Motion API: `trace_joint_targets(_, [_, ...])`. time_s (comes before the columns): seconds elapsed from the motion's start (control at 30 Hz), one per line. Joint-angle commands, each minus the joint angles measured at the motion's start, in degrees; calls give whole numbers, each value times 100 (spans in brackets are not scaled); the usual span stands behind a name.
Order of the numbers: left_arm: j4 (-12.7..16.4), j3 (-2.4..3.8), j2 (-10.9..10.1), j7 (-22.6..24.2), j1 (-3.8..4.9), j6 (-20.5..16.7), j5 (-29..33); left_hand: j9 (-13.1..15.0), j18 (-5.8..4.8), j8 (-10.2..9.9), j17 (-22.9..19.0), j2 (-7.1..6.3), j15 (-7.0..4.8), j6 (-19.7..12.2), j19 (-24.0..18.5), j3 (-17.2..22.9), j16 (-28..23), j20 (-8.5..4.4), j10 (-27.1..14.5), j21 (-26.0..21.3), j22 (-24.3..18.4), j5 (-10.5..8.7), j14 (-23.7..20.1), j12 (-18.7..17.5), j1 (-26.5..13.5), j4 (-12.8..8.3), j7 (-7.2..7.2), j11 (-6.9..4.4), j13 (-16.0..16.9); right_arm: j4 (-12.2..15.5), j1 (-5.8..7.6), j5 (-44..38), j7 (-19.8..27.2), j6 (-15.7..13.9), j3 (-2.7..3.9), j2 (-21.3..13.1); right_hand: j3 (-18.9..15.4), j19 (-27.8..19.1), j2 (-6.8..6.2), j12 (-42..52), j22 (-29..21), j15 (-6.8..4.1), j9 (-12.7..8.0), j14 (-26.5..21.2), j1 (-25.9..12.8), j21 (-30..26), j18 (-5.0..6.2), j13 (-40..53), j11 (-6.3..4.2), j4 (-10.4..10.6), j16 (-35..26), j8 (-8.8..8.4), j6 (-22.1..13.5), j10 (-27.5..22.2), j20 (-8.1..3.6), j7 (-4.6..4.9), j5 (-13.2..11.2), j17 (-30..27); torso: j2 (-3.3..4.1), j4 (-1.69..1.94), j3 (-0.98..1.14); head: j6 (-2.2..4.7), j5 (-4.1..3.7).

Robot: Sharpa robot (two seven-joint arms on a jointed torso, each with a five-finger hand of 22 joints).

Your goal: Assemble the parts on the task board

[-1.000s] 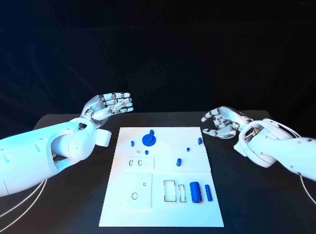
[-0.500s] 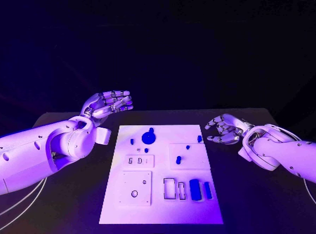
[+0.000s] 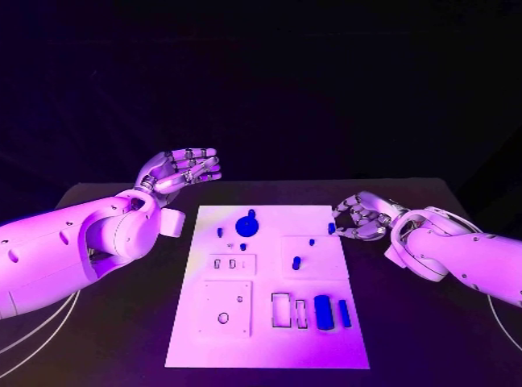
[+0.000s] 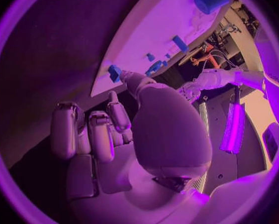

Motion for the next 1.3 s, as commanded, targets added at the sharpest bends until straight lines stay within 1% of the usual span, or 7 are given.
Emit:
trace_joint_targets(0.03, [0,4,12,40,3,101,-8,10,-30,37,-5,5,-1,36,-34,-19,-24,-11,-2,-33,9,6,-21,22,73,1,481,10,5,-45,-19,-46,-27,146,-2,54,17,-32,12,-8,220,-27,-6,497,46,-15,10,14,12,-29,15,21,31,3,17,9,29,1089,-2,-1,3,-16,8])
trace_joint_targets(0.37, [-16,3,16,33,3,100,-8,10,-30,37,-5,5,-1,36,-34,-19,-24,-11,-2,-33,9,6,-21,22,73,1,481,10,5,-134,-34,-90,-78,190,-6,172,55,-14,63,15,246,-32,-5,498,65,5,4,46,2,-45,16,48,85,37,16,-3,28,1094,-2,-9,3,-31,21])
trace_joint_targets(0.57, [-14,3,18,28,3,98,-12,10,-30,37,-5,5,-1,36,-34,-19,-24,-11,-2,-33,9,6,-21,22,73,1,481,10,5,-170,-40,-132,-108,199,-9,222,113,8,114,54,277,-59,18,500,63,26,-1,103,-31,-71,18,154,258,91,-2,-42,22,1102,1,-11,9,-36,29])
trace_joint_targets(0.7, [-14,3,18,27,4,94,-14,10,-30,37,-5,5,-1,36,-34,-19,-24,-11,-2,-33,9,6,-21,22,73,1,481,10,5,-183,-42,-145,-122,206,-10,232,151,20,147,72,293,-75,30,501,69,37,-4,129,-50,-89,18,204,327,117,-16,-63,19,1103,-7,-4,6,-60,34])
trace_joint_targets(0.8, [-15,3,15,25,4,90,-16,10,-30,37,-5,5,-1,36,-34,-19,-24,-11,-2,-33,9,6,-21,22,73,1,481,10,5,-185,-43,-163,-131,219,-10,237,155,26,150,75,302,-78,32,503,65,45,-7,134,-53,-90,22,212,338,121,-18,-66,17,1114,-5,-10,3,-67,41])
trace_joint_targets(0.93, [-16,3,14,24,4,89,-18,10,-30,37,-5,5,-1,36,-34,-19,-24,-11,-2,-33,9,6,-21,22,73,1,481,10,5,-185,-43,-177,-138,230,-11,247,155,26,150,75,302,-78,32,503,65,45,-7,134,-53,-90,22,212,338,121,-18,-66,17,1114,-8,-14,10,-71,49])
trace_joint_targets(1.3, [-13,3,8,19,4,85,-20,11,-31,51,-13,12,-2,35,-32,-29,-28,-12,4,-37,10,5,-12,27,93,14,481,8,6,-207,-44,-205,-179,256,-11,263,154,35,147,86,315,-80,34,505,55,56,-10,150,-55,-89,24,220,346,136,-21,-69,15,1119,-10,-9,8,-74,43])
